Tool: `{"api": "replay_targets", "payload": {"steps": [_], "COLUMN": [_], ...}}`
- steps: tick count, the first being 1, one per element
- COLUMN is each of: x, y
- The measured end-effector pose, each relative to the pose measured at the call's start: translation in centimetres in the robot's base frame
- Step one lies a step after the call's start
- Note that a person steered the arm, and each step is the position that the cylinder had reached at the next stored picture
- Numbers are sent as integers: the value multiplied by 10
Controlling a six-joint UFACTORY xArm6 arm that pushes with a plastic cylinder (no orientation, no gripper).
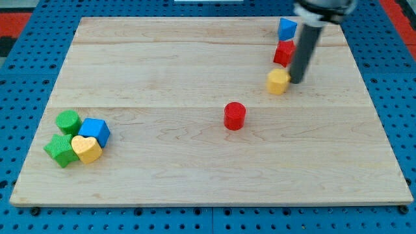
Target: Place the yellow hexagon left to the red circle
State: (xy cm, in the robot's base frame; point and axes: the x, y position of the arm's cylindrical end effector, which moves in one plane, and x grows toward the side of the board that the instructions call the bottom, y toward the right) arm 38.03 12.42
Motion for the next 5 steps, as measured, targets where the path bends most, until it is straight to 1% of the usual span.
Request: {"api": "replay_targets", "payload": {"steps": [1, 2, 3, 4, 5], "x": [17, 30, 40, 49, 56], "y": [-72, -113, -196, -260, -231]}}
